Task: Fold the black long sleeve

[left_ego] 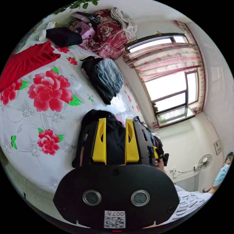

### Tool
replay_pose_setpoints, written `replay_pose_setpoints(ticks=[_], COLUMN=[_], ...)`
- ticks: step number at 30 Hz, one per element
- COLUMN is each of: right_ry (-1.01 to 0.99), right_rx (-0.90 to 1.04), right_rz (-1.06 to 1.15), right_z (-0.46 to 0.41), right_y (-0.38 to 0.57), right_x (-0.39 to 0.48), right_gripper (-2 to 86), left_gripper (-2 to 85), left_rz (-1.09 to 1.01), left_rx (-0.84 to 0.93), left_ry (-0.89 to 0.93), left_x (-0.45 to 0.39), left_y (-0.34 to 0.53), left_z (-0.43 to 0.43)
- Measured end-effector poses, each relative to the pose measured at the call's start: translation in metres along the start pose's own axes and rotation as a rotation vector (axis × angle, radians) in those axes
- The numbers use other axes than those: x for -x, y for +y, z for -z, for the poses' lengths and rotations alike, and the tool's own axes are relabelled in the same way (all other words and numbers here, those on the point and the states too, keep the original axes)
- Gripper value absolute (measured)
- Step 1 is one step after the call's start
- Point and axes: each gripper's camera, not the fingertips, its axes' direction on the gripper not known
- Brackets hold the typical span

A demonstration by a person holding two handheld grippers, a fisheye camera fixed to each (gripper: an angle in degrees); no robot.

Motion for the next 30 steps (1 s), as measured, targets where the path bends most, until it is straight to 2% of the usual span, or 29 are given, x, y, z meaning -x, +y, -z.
replay_pose_setpoints(ticks=[4,7,14,17,19,22,24,27,30], right_ry=[0.141,0.109,0.036,-0.158,-0.242,-0.189,-0.178,-0.253,-0.195], right_rx=[0.104,0.117,0.088,0.082,-0.018,0.006,0.021,-0.099,-0.117], right_rz=[-0.065,-0.191,-0.375,-0.466,-0.480,-0.471,-0.575,-0.681,-0.494], right_z=[-0.009,-0.002,-0.004,-0.014,0.014,0.039,0.040,0.048,0.060], right_y=[0.063,0.083,0.076,0.073,0.080,0.105,0.132,0.154,0.113], right_x=[-0.053,-0.092,-0.139,-0.164,-0.176,-0.191,-0.211,-0.219,-0.168], right_gripper=[8.9,9.2,7.7,3.8,1.7,0.8,0.6,0.4,0.3], left_gripper=[11.3,11.3,7.6,4.8,4.1,4.1,4.3,4.6,5.1], left_rz=[-0.061,-0.058,-0.105,-0.120,-0.068,-0.024,-0.007,0.100,0.106], left_rx=[0.233,0.329,0.418,0.456,0.440,0.422,0.467,0.430,0.440], left_ry=[-0.254,-0.319,-0.392,-0.360,-0.300,-0.215,-0.210,-0.119,-0.097], left_x=[0.023,0.036,0.042,0.042,0.045,0.059,0.072,0.091,0.095], left_y=[0.037,0.054,0.046,0.039,0.031,0.030,0.036,0.039,0.035], left_z=[-0.035,-0.055,-0.081,-0.085,-0.073,-0.058,-0.064,-0.060,-0.055])
